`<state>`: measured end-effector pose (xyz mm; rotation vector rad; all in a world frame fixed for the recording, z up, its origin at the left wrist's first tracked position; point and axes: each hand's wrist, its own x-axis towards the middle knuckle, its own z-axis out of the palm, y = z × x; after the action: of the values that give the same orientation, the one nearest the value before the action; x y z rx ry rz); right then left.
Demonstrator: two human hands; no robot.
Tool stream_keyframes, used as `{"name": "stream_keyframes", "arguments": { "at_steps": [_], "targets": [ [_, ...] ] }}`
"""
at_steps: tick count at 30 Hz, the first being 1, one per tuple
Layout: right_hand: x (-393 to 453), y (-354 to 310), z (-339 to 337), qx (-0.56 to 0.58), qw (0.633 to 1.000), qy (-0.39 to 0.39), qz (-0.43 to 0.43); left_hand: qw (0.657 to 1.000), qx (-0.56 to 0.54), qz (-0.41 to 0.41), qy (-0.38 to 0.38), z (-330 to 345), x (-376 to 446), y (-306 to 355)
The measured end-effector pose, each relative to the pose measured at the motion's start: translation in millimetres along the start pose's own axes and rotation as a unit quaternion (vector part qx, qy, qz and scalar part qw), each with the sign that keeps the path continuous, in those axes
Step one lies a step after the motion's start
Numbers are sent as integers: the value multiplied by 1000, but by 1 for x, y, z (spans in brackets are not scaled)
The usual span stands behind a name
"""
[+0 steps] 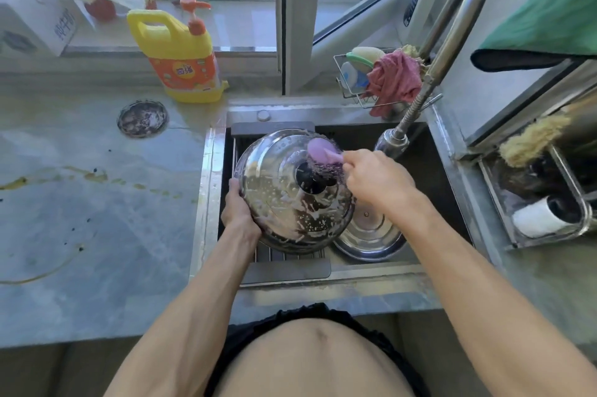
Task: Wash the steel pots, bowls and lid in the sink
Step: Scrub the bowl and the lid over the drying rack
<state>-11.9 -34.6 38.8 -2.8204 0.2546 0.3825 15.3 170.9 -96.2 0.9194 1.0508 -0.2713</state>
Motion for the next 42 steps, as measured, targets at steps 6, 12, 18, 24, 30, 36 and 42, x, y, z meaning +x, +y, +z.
{"name": "stream_keyframes", "arguments": {
  "at_steps": [6,12,18,24,30,36,42],
  "targets": [
    [-14,-9,13,36,999,26,-25,1000,-13,16,-1,-4,7,0],
    [-24,-7,15,39,997,41,-46,999,-25,21,-23,-4,11,6],
    [-32,2,10,42,997,60,-24,998,-50,23,-10,-6,14,12],
    [-17,6,0,38,998,35,30,998,-32,47,-18,-3,6,13],
    [-24,-24,10,-25,996,69,-60,997,14,74,10,10,-17,19],
    [-37,-42,17,-103,988,79,-86,997,38,69,11,17,-33,20],
    [-40,-39,28,-33,997,28,-64,999,-41,-11,-24,12,-23,24]
  ]
}}
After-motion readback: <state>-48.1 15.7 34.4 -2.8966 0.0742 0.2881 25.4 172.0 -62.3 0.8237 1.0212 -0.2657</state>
